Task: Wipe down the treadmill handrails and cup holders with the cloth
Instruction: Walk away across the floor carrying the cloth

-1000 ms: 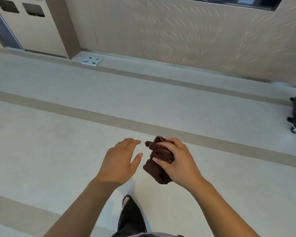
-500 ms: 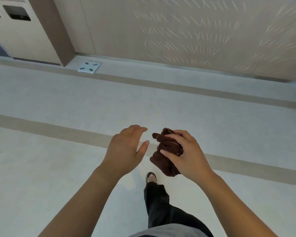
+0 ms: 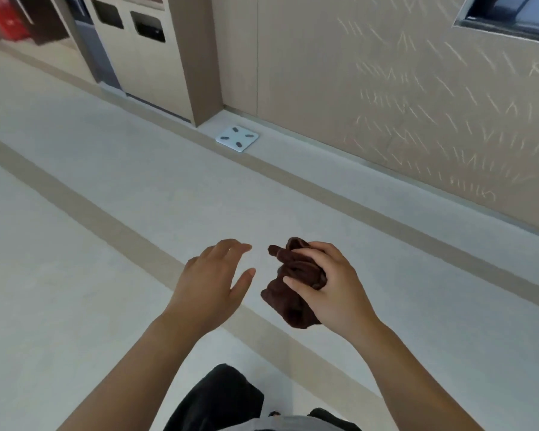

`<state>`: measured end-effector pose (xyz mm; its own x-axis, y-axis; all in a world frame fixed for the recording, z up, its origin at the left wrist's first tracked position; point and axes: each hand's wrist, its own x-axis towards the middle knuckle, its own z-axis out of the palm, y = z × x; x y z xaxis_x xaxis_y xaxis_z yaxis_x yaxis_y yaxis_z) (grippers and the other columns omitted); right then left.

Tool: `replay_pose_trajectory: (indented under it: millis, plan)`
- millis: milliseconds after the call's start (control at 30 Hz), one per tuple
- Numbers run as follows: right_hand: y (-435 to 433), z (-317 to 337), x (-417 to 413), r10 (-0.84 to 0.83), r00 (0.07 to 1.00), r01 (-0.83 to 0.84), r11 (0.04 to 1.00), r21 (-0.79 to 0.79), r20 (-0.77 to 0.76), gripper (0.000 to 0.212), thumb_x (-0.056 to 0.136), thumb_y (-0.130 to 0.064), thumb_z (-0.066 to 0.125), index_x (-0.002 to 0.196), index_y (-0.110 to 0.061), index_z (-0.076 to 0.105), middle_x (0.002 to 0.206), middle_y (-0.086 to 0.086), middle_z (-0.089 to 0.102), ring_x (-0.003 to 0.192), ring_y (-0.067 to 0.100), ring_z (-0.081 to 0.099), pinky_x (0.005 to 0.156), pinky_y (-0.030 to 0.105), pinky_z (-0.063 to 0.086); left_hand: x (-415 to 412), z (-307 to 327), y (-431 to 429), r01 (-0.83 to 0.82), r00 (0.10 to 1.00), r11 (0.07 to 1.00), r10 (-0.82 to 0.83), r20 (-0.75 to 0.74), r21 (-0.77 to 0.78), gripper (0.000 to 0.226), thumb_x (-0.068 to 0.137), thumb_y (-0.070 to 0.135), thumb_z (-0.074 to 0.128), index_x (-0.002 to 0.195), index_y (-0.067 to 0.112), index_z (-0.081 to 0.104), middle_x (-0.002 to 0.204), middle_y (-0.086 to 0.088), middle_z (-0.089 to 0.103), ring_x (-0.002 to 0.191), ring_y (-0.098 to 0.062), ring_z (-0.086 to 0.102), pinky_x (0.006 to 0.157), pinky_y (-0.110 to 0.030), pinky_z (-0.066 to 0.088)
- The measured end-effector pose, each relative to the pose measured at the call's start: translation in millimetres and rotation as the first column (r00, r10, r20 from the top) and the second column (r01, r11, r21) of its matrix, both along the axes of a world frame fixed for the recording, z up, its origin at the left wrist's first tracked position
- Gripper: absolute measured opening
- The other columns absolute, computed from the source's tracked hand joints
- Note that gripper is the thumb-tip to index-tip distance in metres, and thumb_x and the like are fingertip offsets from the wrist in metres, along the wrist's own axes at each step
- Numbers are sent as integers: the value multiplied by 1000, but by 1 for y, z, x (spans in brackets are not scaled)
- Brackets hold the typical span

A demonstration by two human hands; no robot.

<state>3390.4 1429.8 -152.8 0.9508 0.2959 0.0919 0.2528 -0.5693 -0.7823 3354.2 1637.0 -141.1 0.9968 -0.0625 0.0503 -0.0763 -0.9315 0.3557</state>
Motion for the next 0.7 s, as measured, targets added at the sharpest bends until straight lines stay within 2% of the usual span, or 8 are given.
replay_pose_trajectory:
  millis: [167,267,367,500,700]
  plan:
    - [64,-4,122,111,994,-110,993,33,-14,35,75,-35,74,109,-36,63,114,-28,48,107,-8,48,89,3,33,102,-15,58,-108,994,994,107,-20,-26,43,93,43,39,132,26,42,136,6,47,118,-17,50,93,-35,42]
    - [104,-2,198,132,991,-132,990,45,2,35,75,-36,74,108,-37,63,114,-25,49,107,-7,49,89,4,34,181,-16,97,-114,993,993,114,2,-28,42,93,43,40,131,26,43,135,7,48,117,-17,51,92,-35,42]
    - [138,4,274,96,995,-97,995,29,21,36,75,-36,73,109,-37,62,116,-26,48,110,-3,49,91,9,36,265,-7,136,-88,996,996,88,28,-10,41,93,43,39,131,27,43,134,8,48,116,-17,51,91,-34,42]
    - [172,12,369,76,995,-76,997,6,66,38,75,-38,73,111,-39,60,117,-31,45,113,-4,45,94,13,37,365,6,177,-93,993,995,94,69,-19,40,93,42,39,130,27,45,133,8,49,114,-16,52,90,-34,43]
    - [202,-11,484,-9,1000,9,1000,-2,16,38,75,-38,73,112,-36,61,116,-30,46,112,-3,47,94,12,37,483,-11,217,-24,1000,999,24,-2,-22,40,93,43,37,130,29,44,134,10,48,116,-13,51,93,-32,41]
